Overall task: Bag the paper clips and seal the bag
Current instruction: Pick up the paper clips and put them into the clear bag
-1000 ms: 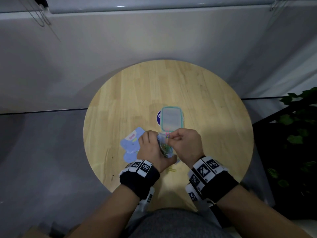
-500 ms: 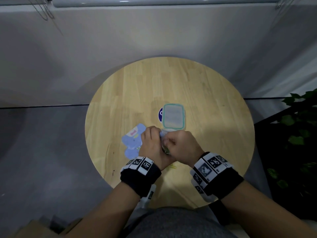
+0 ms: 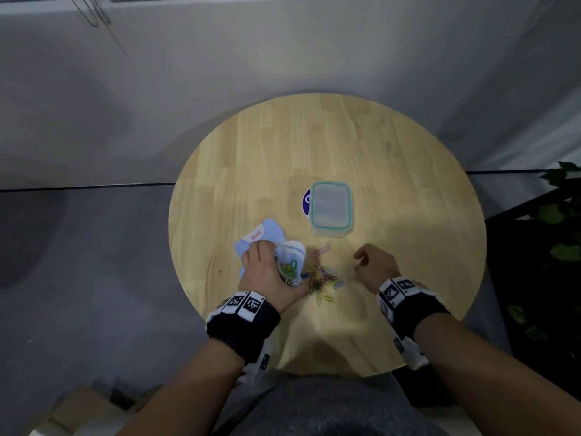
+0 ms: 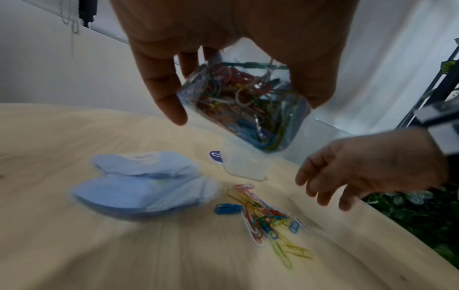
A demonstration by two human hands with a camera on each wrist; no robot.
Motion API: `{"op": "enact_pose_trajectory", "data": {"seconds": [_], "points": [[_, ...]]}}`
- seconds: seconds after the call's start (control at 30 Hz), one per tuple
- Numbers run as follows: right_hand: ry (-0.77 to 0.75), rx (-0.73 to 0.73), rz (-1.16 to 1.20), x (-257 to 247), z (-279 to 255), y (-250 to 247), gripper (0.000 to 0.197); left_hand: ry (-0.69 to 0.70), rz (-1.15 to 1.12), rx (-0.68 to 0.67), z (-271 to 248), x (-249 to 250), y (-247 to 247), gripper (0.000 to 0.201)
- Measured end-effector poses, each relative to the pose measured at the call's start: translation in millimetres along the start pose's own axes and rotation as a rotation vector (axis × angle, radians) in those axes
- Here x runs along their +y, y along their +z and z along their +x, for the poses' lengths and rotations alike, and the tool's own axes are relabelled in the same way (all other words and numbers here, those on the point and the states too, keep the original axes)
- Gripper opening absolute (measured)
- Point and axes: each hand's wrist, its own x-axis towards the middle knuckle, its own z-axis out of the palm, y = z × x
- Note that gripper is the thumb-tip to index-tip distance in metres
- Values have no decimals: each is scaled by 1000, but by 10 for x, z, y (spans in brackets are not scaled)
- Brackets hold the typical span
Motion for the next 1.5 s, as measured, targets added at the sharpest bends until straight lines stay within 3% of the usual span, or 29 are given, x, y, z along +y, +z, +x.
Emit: {"op": "enact_pose_trajectory", "data": {"seconds": [0.13, 0.23, 0.3, 0.5, 0.67, 0.9, 1.23, 1.5], "points": [[-63, -145, -157, 99, -18, 256, 72, 32, 30, 31, -24, -70, -21, 71], [-154, -132, -268, -20, -61, 420, 87, 45, 37, 48, -17, -100, -57, 70], [-205, -118, -313, -101, -69, 506, 81, 54, 36, 56, -19, -114, -79, 70], [-288, -30, -381, -210, -39, 613, 23, 38, 46, 31, -50, -151, -56, 68], [-278, -25, -408, -150, -35, 536, 24, 22, 78, -34, -55, -169, -2, 69], [-154, -38, -164, -153, -155, 167, 20, 30, 35, -88, -19, -105, 83, 67], [-301, -62, -45, -651, -630, -706, 5, 122, 24, -83, 138, 139, 150, 75], [-268, -306, 258, -923, -765, -952, 3, 209, 12, -42, 111, 298, 122, 77]]}}
